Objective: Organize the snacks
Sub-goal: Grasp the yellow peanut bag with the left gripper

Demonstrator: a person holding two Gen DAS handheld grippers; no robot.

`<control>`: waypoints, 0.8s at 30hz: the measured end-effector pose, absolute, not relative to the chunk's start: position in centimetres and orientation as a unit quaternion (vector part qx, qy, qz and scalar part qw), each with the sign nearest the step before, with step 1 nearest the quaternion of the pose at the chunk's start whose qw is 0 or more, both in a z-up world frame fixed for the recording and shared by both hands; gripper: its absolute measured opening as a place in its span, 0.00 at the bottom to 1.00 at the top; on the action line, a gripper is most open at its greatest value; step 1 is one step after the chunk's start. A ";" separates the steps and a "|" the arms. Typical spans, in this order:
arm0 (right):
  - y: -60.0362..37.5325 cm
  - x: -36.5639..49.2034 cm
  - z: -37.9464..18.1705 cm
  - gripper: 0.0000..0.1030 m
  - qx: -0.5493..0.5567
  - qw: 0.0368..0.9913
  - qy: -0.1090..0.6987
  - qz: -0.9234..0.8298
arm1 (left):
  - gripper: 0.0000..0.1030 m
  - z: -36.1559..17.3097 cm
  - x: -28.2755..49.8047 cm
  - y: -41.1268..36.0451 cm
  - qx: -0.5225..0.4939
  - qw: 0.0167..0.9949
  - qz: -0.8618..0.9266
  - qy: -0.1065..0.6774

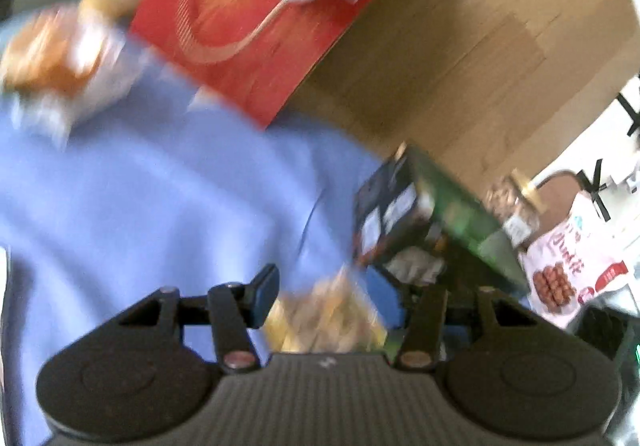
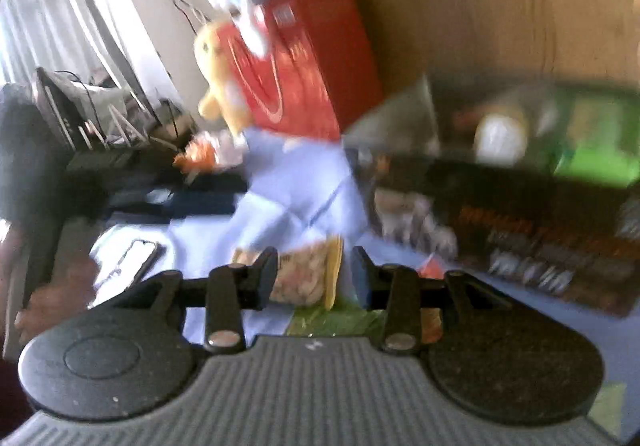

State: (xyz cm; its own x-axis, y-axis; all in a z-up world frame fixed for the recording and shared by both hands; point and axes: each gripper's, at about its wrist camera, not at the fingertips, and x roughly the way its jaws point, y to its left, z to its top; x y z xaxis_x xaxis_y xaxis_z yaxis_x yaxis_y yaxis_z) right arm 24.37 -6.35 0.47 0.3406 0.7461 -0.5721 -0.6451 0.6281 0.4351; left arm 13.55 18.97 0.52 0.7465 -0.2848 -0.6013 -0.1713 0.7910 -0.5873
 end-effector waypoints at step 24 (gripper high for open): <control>-14.3 11.8 1.3 0.29 0.047 0.851 0.337 0.401 | 0.38 -0.8 9.1 11.1 -0.293 0.848 -0.191 0.399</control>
State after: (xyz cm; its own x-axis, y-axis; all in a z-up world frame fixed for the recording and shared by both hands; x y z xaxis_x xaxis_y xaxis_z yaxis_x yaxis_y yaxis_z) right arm 11.76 -14.25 1.34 0.4515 0.7137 -0.5355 -0.6501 0.6742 0.3505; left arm 9.12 11.10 -0.81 0.6091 -0.5567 -0.5648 0.0897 0.7560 -0.6484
